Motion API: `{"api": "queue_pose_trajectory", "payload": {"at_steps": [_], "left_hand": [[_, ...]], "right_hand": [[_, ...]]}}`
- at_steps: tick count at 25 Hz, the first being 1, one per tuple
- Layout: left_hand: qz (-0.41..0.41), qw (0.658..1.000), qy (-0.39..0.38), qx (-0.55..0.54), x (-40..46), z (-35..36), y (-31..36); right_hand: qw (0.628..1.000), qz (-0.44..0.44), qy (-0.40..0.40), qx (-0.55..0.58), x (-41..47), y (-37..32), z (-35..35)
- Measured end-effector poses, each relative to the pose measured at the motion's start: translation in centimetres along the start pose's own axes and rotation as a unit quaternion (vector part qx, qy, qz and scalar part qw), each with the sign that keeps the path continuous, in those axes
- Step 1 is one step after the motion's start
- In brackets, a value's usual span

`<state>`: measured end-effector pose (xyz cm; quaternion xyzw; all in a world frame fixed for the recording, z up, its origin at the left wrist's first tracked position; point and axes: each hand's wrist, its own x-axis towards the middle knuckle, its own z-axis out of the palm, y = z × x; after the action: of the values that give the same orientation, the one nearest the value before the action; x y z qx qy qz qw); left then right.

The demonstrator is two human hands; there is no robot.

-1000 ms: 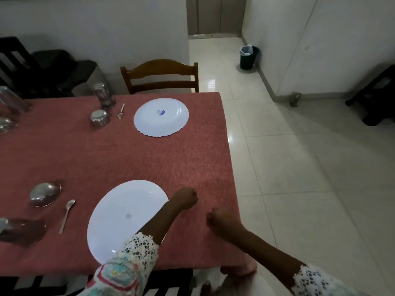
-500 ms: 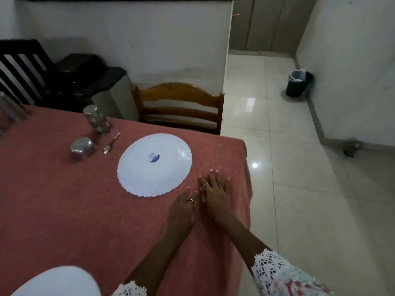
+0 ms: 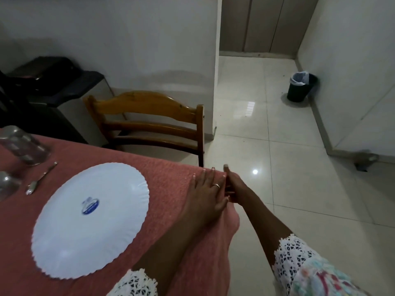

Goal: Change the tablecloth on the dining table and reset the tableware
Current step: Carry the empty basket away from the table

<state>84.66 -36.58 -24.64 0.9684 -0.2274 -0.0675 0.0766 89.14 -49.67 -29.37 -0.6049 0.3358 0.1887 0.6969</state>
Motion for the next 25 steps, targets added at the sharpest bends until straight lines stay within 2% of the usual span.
{"api": "queue_pose_trajectory", "payload": {"at_steps": [2,4,5,6,8,9,10,11,12,14,15,17,18,19,21,25], "left_hand": [[-0.007,1.0,0.004,0.017,1.9,0.7,0.4],[-0.008,1.0,0.022,0.021,2.4,1.5,0.4],[-0.01,0.999,0.024,0.026,2.5,1.8,0.4],[-0.012,0.999,0.02,0.032,2.6,1.8,0.4],[-0.016,0.999,0.0,0.032,2.3,1.6,0.5],[-0.018,1.0,-0.009,0.018,1.9,1.4,0.7],[-0.022,1.0,-0.016,-0.006,1.0,1.2,0.8],[-0.03,0.999,-0.01,-0.037,-0.6,1.3,0.8],[-0.036,0.997,0.012,-0.065,-2.4,1.6,0.6],[-0.062,0.993,0.066,-0.078,-8.2,2.4,0.1],[-0.078,0.99,0.095,-0.075,-11.9,3.1,-0.3],[-0.134,0.979,0.129,-0.082,-20.4,4.4,-0.3],[-0.172,0.971,0.136,-0.096,-25.1,4.9,-0.1],[-0.207,0.961,0.153,-0.1,-29.8,5.3,0.2],[-0.278,0.941,0.174,-0.087,-38.2,6.3,0.8],[-0.445,0.87,0.192,-0.088,-50.6,6.7,3.2]], "right_hand": [[0.999,-0.011,0.028,0.034,1.4,-1.2,-0.1],[0.98,-0.06,0.184,0.049,2.6,-1.6,-0.5],[0.968,-0.071,0.236,0.05,3.0,-1.4,-1.1],[0.967,-0.057,0.237,0.072,3.1,-1.0,-1.4],[0.976,-0.014,0.187,0.107,2.7,0.2,-1.2],[0.974,-0.019,0.214,0.078,2.3,0.6,-0.8],[0.965,-0.047,0.254,0.038,1.4,0.8,-0.1],[0.956,-0.113,0.271,0.009,-0.2,0.9,0.9],[0.943,-0.199,0.263,-0.03,-2.1,1.1,1.9],[0.898,-0.357,0.19,-0.174,-6.9,3.0,4.2],[0.854,-0.412,0.161,-0.274,-8.9,4.8,5.1],[0.737,-0.485,0.123,-0.455,-12.8,9.4,6.4],[0.692,-0.496,0.096,-0.515,-15.0,11.9,7.1],[0.666,-0.497,0.061,-0.553,-17.5,14.6,7.9],[0.646,-0.487,-0.03,-0.587,-22.8,20.1,9.5],[0.567,-0.502,-0.171,-0.63,-34.1,30.2,10.8]]}}
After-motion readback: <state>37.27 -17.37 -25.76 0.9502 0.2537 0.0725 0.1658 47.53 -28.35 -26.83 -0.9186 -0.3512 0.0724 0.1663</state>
